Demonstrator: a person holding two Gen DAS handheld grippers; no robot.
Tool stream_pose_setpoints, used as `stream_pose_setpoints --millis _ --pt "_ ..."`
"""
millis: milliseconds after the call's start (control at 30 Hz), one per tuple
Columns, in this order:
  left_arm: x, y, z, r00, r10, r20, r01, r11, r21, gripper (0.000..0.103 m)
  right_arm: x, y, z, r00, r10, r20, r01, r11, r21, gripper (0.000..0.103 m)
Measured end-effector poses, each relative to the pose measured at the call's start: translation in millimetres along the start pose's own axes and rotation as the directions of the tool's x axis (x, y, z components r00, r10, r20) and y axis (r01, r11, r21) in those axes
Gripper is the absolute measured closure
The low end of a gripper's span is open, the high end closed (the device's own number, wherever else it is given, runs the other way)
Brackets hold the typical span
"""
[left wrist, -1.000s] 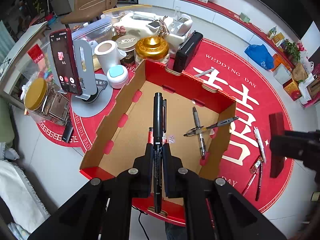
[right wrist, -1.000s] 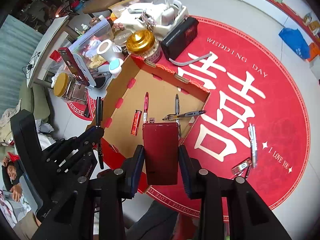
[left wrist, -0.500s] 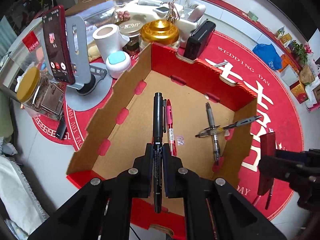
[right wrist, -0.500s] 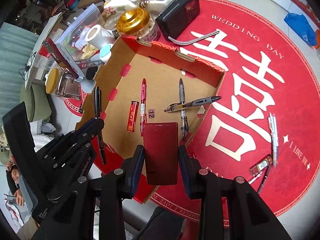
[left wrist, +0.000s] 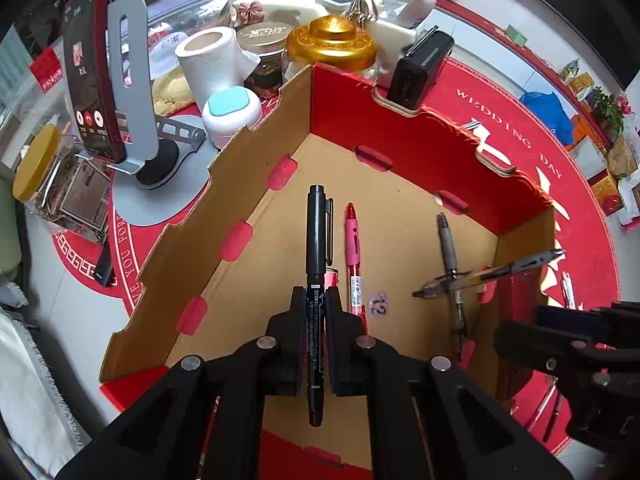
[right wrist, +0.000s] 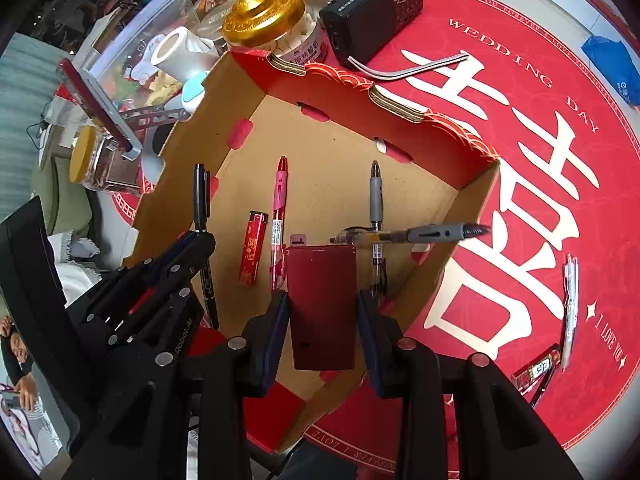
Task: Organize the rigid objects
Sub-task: 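Carry the black marker and red case over the cardboard box with both tools, then open both tools to drop the marker and red case into the box, then move both tools back over the mat toward the remaining items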
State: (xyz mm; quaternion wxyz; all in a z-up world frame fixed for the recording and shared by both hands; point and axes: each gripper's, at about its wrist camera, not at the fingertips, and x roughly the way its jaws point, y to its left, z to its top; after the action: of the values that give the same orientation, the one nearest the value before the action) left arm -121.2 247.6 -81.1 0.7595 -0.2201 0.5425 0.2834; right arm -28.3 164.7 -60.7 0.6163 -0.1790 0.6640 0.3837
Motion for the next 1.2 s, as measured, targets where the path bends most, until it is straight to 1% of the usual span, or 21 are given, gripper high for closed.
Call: stream_pose_setpoints --millis 233,367,400,433,467,500,533,600,633,700,800,900,967,1000,1100,1200 --pt "18 4 2 1.0 0.0 -0.022 0.0 1.0 -0.023 0.094 13 6 8 0.999 -0.037 -0.026 0.036 0.998 -0.042 0.067" --pt "31 4 1 0.998 -0.014 -0.065 0.013 1.0 -0.019 0.092 20 9 11 0.998 -0.052 -0.033 0.05 0.997 -0.058 0.067" --pt "35 3 0 0.997 -0.01 -0.08 0.009 1.0 -0.012 0.083 21 9 12 0.998 -0.048 -0.036 0.046 0.997 -0.057 0.067" --pt "37 2 0 0.996 -0.006 -0.086 0.005 1.0 -0.004 0.054 22 8 13 0.998 -0.045 -0.04 0.043 0.998 -0.055 0.066" --pt "38 1 -1 0.996 0.0 -0.086 0.001 1.0 0.006 0.033 22 8 13 0.998 -0.04 -0.039 0.038 0.998 -0.054 0.061" --pt "39 1 -1 0.996 0.028 -0.08 -0.027 1.0 0.011 0.016 19 7 14 0.998 -0.065 -0.024 0.064 0.997 -0.052 0.045" --pt "38 4 -2 0.998 0.041 -0.057 -0.041 0.999 0.003 0.01 15 6 13 0.995 -0.096 0.001 0.096 0.994 -0.057 0.033" --pt "38 10 -2 0.999 0.012 -0.046 -0.013 0.999 -0.033 0.001 5 1 11 0.995 -0.092 0.041 0.094 0.994 -0.061 0.027" --pt "37 13 -3 0.999 0.009 -0.038 -0.011 0.999 -0.046 0.0 0 -2 11 0.995 -0.081 0.054 0.084 0.995 -0.059 0.016" --pt "36 11 -4 0.999 0.023 -0.025 -0.024 0.999 -0.029 0.0 -12 -11 5 0.994 -0.065 0.085 0.069 0.996 -0.047 0.005" --pt "32 -2 -7 0.999 0.049 -0.01 -0.048 0.998 0.04 0.0 -27 -33 -8 0.989 -0.094 0.113 0.093 0.996 0.008 0.005" --pt "26 -28 -12 0.999 0.043 0.007 -0.043 0.987 0.156 0.0 -35 -68 -26 0.99 -0.095 0.103 0.082 0.989 0.12 0.005" --pt "26 -47 -15 0.999 0.038 0.014 -0.041 0.973 0.229 0.0 -40 -91 -42 0.992 -0.093 0.09 0.075 0.978 0.193 0.005" --pt "29 -63 -16 0.999 0.037 0.008 -0.038 0.959 0.281 0.0 -42 -103 -50 0.992 -0.092 0.081 0.072 0.972 0.224 0.005" --pt "38 -93 -18 1.0 0.021 -0.018 -0.013 0.928 0.373 0.0 -49 -127 -71 0.993 -0.099 0.068 0.075 0.954 0.292 0.005" --pt "52 -115 -10 0.999 0.028 -0.03 -0.012 0.899 0.438 0.0 -57 -145 -87 0.994 -0.087 0.07 0.059 0.939 0.339 0.005"
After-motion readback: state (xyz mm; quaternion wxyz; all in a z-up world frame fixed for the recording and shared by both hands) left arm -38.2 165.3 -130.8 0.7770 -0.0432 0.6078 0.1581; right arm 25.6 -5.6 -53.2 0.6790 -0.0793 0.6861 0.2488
